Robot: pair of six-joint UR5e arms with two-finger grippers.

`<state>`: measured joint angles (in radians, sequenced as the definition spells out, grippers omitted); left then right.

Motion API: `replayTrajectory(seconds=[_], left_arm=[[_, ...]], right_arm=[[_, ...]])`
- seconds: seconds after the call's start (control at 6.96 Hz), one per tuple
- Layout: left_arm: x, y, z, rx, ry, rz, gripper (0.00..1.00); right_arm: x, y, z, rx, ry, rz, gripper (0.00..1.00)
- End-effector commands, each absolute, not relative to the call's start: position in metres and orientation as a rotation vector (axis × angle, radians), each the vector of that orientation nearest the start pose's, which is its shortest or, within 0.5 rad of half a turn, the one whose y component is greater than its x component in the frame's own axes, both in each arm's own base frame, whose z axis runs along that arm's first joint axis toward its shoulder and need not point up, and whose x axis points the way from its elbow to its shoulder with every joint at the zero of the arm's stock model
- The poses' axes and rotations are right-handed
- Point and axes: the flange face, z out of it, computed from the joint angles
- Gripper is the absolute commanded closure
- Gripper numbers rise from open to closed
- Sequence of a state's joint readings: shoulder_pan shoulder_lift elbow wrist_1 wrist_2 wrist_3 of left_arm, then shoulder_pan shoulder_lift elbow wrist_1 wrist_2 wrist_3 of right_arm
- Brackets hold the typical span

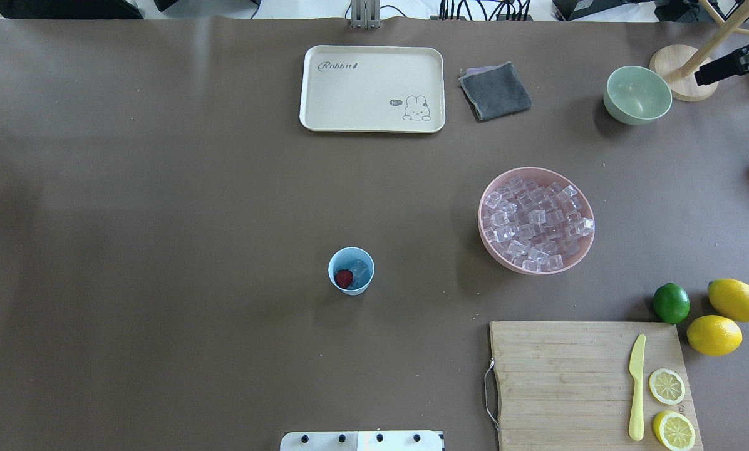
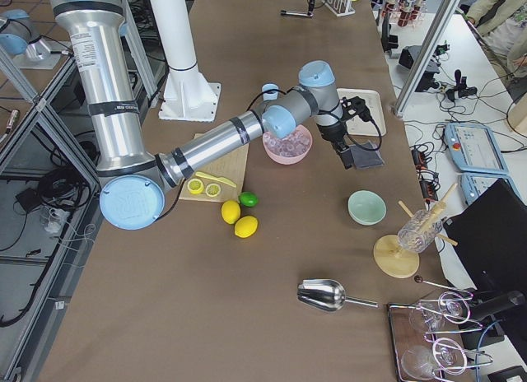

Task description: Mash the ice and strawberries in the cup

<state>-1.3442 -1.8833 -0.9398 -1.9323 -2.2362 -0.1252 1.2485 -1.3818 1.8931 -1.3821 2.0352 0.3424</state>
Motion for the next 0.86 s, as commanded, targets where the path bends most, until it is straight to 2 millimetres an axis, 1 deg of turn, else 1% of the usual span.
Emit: replayTrajectory(seconds=[0.0, 0.43, 0.72], left_arm=[[0.076, -0.607, 0.766, -0.085, 0.66, 0.126, 0.37], [0.08, -0.605, 0.769, -0.094, 0.657, 0.131, 0.36], [0.08, -0.601, 0.777, -0.107, 0.653, 0.13, 0.36]], right_arm=[[-0.097, -0.556, 0.391, 0.506, -0.64, -0.149, 0.0], [-0.097, -0.557, 0.39, 0.509, -0.64, -0.15, 0.0], [-0.097, -0.556, 0.387, 0.514, -0.642, -0.152, 0.0]])
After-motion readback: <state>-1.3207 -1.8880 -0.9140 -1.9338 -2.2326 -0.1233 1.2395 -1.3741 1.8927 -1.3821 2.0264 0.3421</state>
